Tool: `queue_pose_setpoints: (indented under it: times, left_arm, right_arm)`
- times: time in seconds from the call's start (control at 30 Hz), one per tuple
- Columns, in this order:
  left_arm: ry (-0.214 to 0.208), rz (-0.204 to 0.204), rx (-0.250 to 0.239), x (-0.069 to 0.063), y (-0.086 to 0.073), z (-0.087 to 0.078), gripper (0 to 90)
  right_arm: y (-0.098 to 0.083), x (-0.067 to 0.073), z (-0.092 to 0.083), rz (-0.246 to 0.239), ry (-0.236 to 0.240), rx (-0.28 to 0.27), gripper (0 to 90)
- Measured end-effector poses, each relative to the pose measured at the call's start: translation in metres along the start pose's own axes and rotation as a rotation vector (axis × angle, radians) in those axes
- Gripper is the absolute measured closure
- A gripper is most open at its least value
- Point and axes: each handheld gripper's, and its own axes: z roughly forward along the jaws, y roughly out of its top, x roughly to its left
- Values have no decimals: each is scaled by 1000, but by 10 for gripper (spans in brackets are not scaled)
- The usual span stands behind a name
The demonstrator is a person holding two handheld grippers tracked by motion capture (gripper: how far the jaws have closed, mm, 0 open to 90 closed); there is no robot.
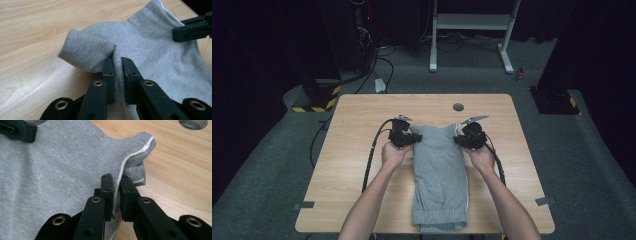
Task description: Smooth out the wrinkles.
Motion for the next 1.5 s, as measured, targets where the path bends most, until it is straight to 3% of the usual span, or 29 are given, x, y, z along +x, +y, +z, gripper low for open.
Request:
queue_pose_setpoints:
  times: [0.3,0.53,0.63,0.7,0.9,1.07,1.23,1.5]
  left_arm:
    - [10,-11,-8,3,11,-2,823]
    - [14,-31,0,11,20,6,824]
    - [31,-44,-12,15,34,6,824]
    - [50,-29,-19,16,46,4,824]
    - [70,-23,-68,14,72,-12,824]
    - [64,1,-76,7,71,-21,824]
    - [41,20,-93,3,65,-22,824]
    - [45,45,-87,-4,54,-25,824]
  right_arm:
    - [11,-5,-8,5,-6,-11,834]
    - [20,-13,-2,53,1,-3,836]
    - [29,-15,-2,59,-10,-7,836]
    - [46,-20,-5,70,-33,-26,836]
    - [67,-21,-12,64,-57,-68,836]
    - [68,-14,-19,30,-55,-89,836]
    - [62,-13,-22,27,-46,-95,836]
    - [50,-8,-26,8,-38,-103,835]
